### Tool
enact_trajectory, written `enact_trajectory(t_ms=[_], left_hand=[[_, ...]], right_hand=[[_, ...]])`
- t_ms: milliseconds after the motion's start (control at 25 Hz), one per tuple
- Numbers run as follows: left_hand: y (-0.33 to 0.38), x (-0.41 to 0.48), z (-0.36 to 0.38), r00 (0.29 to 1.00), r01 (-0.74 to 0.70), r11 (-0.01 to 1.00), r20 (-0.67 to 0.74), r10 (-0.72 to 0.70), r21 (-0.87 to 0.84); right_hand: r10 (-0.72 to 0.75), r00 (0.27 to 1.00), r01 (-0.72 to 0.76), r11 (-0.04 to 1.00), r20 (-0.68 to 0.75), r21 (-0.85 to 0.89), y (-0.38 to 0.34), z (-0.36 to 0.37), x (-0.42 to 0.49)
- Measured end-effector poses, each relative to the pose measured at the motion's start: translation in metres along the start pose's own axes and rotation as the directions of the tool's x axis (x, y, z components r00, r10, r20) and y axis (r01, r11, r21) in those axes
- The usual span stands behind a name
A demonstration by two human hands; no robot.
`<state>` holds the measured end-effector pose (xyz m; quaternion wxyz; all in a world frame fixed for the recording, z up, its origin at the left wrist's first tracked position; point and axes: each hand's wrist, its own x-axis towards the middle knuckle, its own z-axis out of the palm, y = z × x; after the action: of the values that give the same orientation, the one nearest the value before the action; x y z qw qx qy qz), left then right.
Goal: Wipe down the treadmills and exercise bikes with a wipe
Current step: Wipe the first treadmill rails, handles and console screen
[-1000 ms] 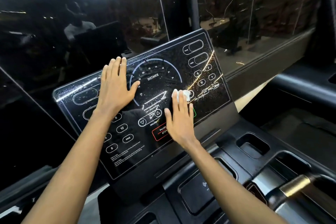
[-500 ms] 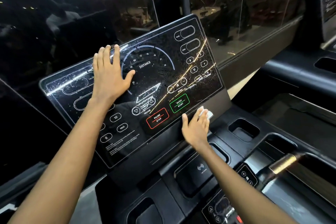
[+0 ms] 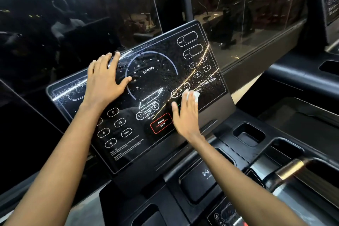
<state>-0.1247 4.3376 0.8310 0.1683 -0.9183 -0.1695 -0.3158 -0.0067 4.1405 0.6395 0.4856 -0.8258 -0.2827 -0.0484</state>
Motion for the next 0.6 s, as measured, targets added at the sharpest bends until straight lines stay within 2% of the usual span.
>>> enact_trajectory(t_ms=[80, 160, 200, 320, 440, 600], left_hand=[[-0.006, -0.002, -0.002, 1.0, 0.001, 1.0, 0.012, -0.001, -0.004], [-0.01, -0.003, -0.002, 1.0, -0.003, 1.0, 0.027, 0.003, -0.001], [-0.01, -0.003, -0.001, 0.999, -0.002, 1.0, 0.032, 0.002, -0.004], [-0.01, -0.002, 0.002, 0.999, 0.013, 0.999, 0.036, -0.012, -0.03], [-0.013, -0.002, 0.0, 1.0, -0.009, 0.999, 0.029, 0.01, -0.033], [-0.027, -0.012, -0.008, 1.0, 0.018, 1.0, 0.008, -0.018, -0.022]], right_hand=[[0.12, 0.99, -0.118, 0.993, -0.069, 0.031, -0.006, -0.004, 0.027], [0.22, 0.973, -0.216, 0.975, -0.068, 0.06, -0.015, -0.008, 0.048], [0.199, 0.978, -0.196, 0.979, -0.06, 0.059, -0.023, -0.007, 0.053], [-0.026, 0.999, 0.026, 1.0, -0.04, 0.017, -0.057, -0.003, 0.061], [-0.188, 0.981, 0.186, 0.982, -0.053, -0.03, -0.079, -0.006, 0.083], [-0.119, 0.991, 0.121, 0.992, -0.054, 0.039, -0.104, -0.012, 0.113]])
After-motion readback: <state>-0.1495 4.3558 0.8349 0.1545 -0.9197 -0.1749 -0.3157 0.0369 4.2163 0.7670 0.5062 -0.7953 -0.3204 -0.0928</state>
